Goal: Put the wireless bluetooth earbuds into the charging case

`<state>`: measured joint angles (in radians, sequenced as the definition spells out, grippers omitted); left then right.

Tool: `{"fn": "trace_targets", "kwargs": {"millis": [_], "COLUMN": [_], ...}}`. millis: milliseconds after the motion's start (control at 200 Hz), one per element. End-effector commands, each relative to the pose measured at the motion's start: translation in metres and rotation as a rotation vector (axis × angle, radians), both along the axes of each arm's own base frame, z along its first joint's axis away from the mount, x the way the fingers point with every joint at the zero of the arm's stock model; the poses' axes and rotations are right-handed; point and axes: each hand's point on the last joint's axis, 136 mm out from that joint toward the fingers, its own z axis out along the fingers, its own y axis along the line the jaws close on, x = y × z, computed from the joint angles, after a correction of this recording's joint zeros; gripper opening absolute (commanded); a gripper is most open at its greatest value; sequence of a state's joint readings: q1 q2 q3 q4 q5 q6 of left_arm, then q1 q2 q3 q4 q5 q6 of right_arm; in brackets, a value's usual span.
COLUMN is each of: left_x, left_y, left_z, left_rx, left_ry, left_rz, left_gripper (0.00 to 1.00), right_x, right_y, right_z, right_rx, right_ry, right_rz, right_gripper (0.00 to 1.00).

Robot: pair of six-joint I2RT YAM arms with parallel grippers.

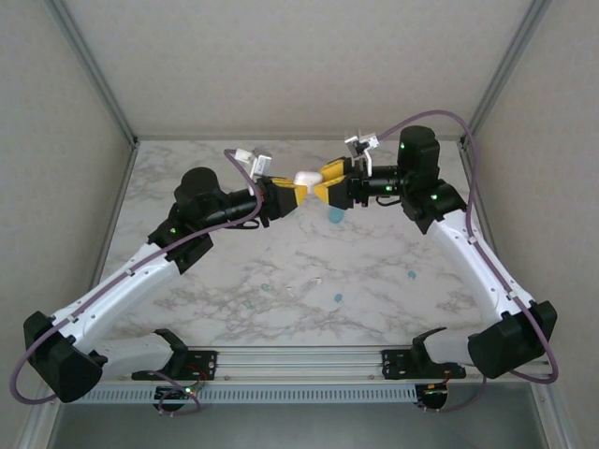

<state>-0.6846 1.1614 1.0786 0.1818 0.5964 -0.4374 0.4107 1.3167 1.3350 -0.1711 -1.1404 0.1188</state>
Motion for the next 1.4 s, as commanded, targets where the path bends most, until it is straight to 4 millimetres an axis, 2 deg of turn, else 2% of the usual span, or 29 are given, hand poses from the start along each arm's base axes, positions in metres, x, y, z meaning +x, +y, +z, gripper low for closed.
{"fn": "trace_targets", "kwargs": {"millis": [0, 80, 270, 461, 656, 766, 901, 966, 1181, 1397], "left_x": [-0.005, -0.005, -0.007, -0.01, -0.011, -0.009, -0.005, -0.002, -0.005, -0.007], "left_y": [0.0, 0.002, 0.001, -0.004, -0.004, -0.002, -0.003, -0.003, -0.004, -0.008], "left_z": [0.02, 0.018, 0.019, 0.025, 0.025, 0.024, 0.018, 0.012, -0.001, -0.004], "left_rx": [-0.043, -0.031, -0.035, -0.059, -0.056, -0.053, -0.033, 0.002, 0.123, 0.129], "left_ry": [-0.033, -0.031, -0.029, -0.02, -0.02, -0.02, -0.015, -0.009, -0.033, -0.024], "left_rz": [-0.025, -0.013, -0.031, -0.071, -0.069, -0.054, -0.036, -0.029, -0.053, -0.081], "left_gripper": [0.17, 0.17, 0.17, 0.19, 0.19, 0.2, 0.21, 0.25, 0.33, 0.37], "right_x": [-0.007, 0.0, -0.014, -0.013, -0.015, -0.017, -0.015, -0.013, -0.01, -0.01], "right_y": [-0.001, -0.005, -0.007, -0.005, -0.005, -0.005, -0.005, -0.004, -0.004, -0.004], "right_z": [0.007, 0.008, 0.021, 0.021, 0.02, 0.019, 0.018, 0.018, 0.017, 0.019], "right_rx": [-0.003, 0.002, 0.044, 0.032, 0.032, 0.035, 0.026, 0.023, 0.011, 0.012], "right_ry": [-0.042, -0.059, -0.098, -0.072, -0.065, -0.066, -0.063, -0.058, -0.065, -0.068], "right_rz": [0.047, 0.024, 0.135, 0.179, 0.216, 0.232, 0.218, 0.213, 0.199, 0.197], "right_gripper": [0.56, 0.53, 0.45, 0.45, 0.4, 0.35, 0.24, 0.21, 0.19, 0.19]}}
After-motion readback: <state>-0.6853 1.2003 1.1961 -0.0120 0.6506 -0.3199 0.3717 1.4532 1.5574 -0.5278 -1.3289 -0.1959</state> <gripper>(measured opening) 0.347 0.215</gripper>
